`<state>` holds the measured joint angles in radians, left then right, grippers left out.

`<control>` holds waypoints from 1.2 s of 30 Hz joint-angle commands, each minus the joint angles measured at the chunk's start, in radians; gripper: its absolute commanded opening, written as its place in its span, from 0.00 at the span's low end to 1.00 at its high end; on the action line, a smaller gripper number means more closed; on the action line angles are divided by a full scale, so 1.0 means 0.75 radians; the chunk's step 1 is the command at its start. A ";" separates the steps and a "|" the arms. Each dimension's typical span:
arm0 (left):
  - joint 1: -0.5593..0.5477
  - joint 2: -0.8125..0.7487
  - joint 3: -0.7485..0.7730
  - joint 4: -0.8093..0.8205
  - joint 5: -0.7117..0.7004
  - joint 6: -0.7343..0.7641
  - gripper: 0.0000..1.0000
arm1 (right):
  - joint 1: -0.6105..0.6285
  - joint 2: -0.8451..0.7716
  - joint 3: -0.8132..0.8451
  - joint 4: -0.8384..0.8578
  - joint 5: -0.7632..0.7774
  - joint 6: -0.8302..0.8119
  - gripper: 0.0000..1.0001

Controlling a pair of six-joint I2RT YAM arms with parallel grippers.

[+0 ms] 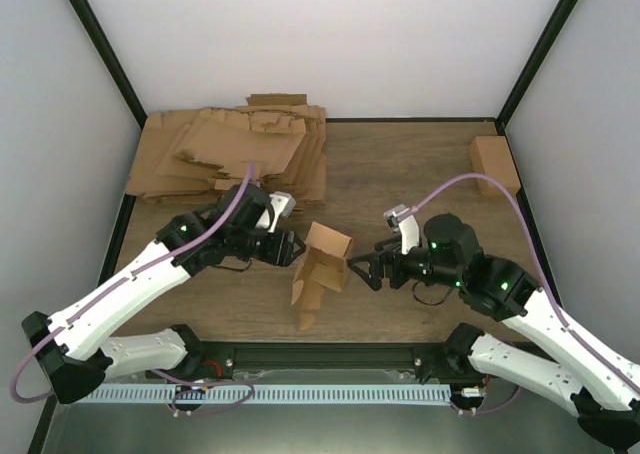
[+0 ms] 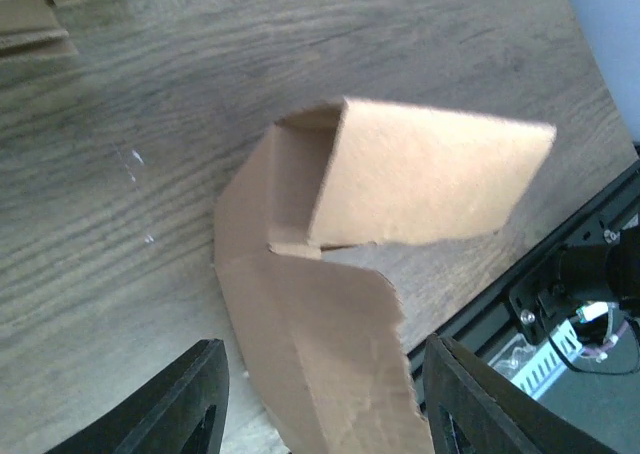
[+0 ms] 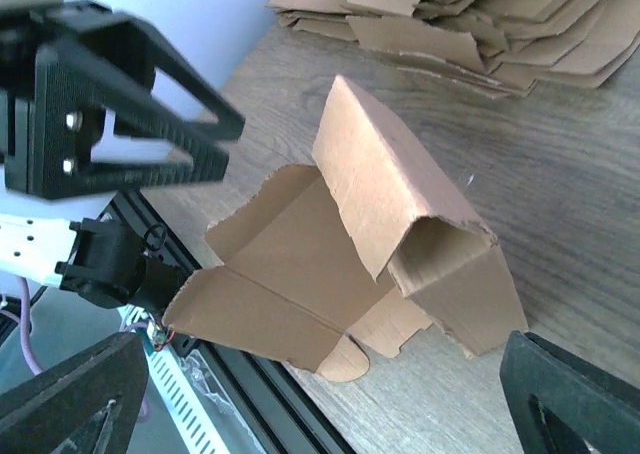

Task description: Fold the paper box

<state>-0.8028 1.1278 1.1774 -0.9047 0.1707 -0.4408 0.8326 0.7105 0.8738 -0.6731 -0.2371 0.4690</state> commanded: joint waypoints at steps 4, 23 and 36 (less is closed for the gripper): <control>-0.173 -0.066 0.048 -0.035 -0.218 -0.063 0.67 | -0.008 0.037 0.196 -0.070 0.124 -0.101 1.00; -0.455 -0.011 0.006 -0.038 -0.499 -0.252 0.72 | -0.008 0.456 0.453 -0.080 0.171 -0.529 0.97; -0.492 0.060 0.003 -0.087 -0.669 -0.269 0.37 | -0.002 0.518 0.226 0.143 0.293 -0.569 0.93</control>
<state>-1.1671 1.1675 1.1618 -0.9722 -0.2905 -0.6415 0.8326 1.1118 1.0637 -0.6483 -0.0605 0.0620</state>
